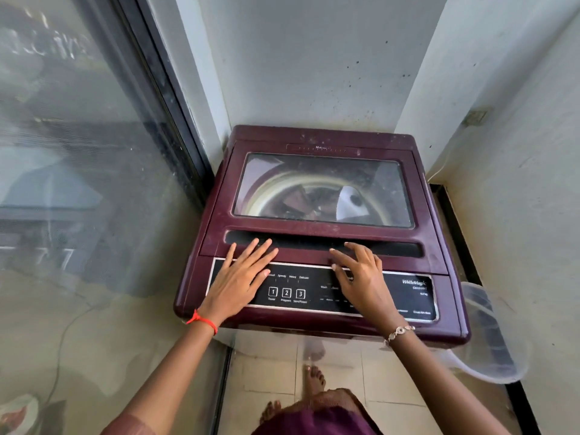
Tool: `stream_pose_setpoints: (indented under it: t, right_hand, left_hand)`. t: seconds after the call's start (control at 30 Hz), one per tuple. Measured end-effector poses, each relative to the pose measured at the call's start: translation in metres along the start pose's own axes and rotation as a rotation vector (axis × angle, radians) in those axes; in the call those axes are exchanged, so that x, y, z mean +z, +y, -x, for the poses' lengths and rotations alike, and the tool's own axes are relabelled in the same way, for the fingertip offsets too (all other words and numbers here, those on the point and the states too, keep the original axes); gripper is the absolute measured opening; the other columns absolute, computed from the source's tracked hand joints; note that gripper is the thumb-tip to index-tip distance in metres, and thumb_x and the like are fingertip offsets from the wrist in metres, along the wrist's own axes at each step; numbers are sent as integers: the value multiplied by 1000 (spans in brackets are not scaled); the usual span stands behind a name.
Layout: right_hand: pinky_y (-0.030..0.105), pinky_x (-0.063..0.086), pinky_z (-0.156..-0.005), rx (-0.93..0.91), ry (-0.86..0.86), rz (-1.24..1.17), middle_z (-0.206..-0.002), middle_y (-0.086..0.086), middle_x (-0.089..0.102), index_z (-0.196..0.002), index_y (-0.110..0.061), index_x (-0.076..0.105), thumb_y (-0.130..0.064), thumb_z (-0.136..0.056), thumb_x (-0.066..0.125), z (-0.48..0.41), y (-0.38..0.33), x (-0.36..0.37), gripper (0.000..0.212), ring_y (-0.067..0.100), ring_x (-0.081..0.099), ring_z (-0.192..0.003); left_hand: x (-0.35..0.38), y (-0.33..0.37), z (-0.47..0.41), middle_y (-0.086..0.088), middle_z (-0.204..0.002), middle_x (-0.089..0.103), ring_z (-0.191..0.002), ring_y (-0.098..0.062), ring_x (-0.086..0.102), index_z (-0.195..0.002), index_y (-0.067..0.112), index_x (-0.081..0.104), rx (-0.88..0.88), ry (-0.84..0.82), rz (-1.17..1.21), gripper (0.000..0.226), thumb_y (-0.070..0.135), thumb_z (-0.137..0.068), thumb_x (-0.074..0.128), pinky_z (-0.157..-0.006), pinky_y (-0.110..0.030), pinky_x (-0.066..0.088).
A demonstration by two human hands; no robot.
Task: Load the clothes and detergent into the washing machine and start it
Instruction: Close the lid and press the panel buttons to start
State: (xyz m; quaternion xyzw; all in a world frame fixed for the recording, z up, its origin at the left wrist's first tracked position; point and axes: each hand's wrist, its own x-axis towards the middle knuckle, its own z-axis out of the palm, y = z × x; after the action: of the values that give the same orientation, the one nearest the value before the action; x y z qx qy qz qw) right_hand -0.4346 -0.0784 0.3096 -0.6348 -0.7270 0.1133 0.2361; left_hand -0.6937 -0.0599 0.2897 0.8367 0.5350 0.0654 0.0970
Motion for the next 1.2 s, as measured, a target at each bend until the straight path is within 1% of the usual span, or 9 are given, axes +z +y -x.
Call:
stream_pose_setpoints:
  t: [0.1,0.17,0.23,0.3,0.4,0.6,0.8,1.03,1.2]
  right_hand:
    - [43,50,-77,-73,107,-13,-103,13,61,-111,-9,65,-24,-90,51,11,-19,4,29,30,57,-94]
    - [39,49,-66,-150,144,-37,-87,11,61,-107,-6,66,-25,-92,47,20,-33,10,31,27,55,-78]
    - [36,47,-58,-253,147,-59,-74,7,58,-103,-4,67,-22,-93,47,26,-47,18,29,24,53,-67]
    - [32,45,-54,-325,136,-49,-66,4,56,-101,-5,69,-21,-94,48,29,-57,31,27,21,50,-62]
    - [28,40,-50,-380,124,-58,-60,2,55,-97,-6,71,-20,-92,50,25,-64,45,26,19,49,-58]
    - [30,40,-44,-489,66,-54,-53,1,53,-94,-7,73,-20,-88,53,21,-57,66,25,20,48,-48]
    - [30,34,-44,-501,69,-2,-48,1,49,-90,-4,74,-17,-87,55,21,-57,71,23,20,43,-45]
    - [29,33,-43,-540,55,45,-48,-1,47,-89,-5,74,-18,-87,57,19,-58,70,21,20,40,-43]
    - [26,33,-41,-536,52,98,-43,-3,48,-82,-7,74,-17,-86,57,17,-60,73,20,19,41,-39]
  left_hand:
    - [2,1,4,13,-154,19,-143,-10,17,-146,33,20,-58,27,-40,52,49,-96,12,-115,-49,14]
    - [7,0,6,10,-154,24,-143,-13,21,-145,33,21,-88,52,-37,53,50,-97,7,-114,-50,14]
    - [10,1,5,11,-154,24,-143,-13,21,-146,32,21,-95,73,-41,51,46,-98,13,-114,-49,14]
    - [12,1,4,12,-154,23,-143,-11,21,-146,28,23,-103,96,-22,50,40,-97,18,-115,-47,14]
    - [16,3,6,13,-154,20,-143,-9,19,-147,25,23,-131,134,-11,50,37,-98,19,-116,-45,13]
    - [21,4,6,12,-154,23,-143,-9,19,-147,24,25,-154,167,-19,48,33,-99,23,-117,-42,11]
    - [20,6,6,11,-152,27,-143,-8,19,-145,23,30,-185,192,6,47,31,-100,28,-117,-41,10]
    - [15,7,5,9,-151,32,-142,-10,23,-143,21,35,-195,219,33,45,31,-100,29,-118,-41,13]
    - [15,7,5,9,-150,32,-142,-10,23,-143,21,35,-199,225,37,46,31,-99,29,-117,-40,12]
